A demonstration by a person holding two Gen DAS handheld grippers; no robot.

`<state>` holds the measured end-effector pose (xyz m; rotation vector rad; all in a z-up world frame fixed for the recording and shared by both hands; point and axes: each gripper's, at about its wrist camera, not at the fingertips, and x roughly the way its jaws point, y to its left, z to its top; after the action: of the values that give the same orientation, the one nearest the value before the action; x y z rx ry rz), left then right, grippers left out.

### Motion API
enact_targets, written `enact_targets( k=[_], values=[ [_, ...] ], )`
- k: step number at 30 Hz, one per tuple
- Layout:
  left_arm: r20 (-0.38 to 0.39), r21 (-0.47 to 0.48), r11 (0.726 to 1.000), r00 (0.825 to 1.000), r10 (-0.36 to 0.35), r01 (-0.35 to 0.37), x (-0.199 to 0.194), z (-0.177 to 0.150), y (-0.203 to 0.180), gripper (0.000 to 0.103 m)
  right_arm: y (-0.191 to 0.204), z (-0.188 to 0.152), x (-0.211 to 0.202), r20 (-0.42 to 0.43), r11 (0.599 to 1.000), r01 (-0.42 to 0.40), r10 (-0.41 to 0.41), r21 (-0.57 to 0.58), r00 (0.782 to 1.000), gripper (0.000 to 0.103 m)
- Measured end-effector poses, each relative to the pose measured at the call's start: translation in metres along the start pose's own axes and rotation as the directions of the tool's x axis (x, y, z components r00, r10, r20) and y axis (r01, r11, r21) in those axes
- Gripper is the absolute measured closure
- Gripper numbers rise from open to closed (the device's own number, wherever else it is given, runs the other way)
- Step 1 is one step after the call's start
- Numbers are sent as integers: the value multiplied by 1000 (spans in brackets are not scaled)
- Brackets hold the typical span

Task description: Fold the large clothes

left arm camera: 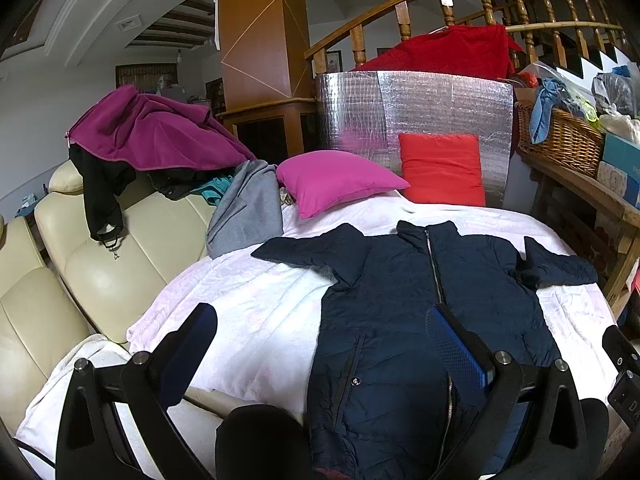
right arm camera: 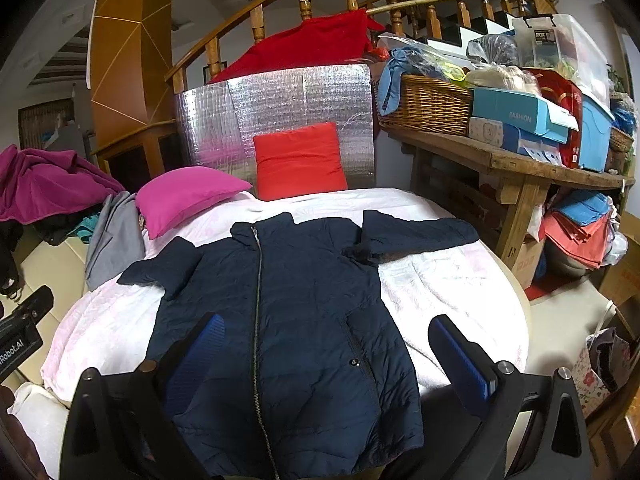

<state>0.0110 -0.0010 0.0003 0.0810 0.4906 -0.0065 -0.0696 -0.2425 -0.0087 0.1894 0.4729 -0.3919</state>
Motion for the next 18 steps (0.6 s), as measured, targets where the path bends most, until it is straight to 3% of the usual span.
enact_targets(
  k=[18],
  values=[
    [-5,2,1000,1000,-2,2,2,-1,0,0,-3,-2,3,-24,1000,-7,7,12,1000,0]
  ],
)
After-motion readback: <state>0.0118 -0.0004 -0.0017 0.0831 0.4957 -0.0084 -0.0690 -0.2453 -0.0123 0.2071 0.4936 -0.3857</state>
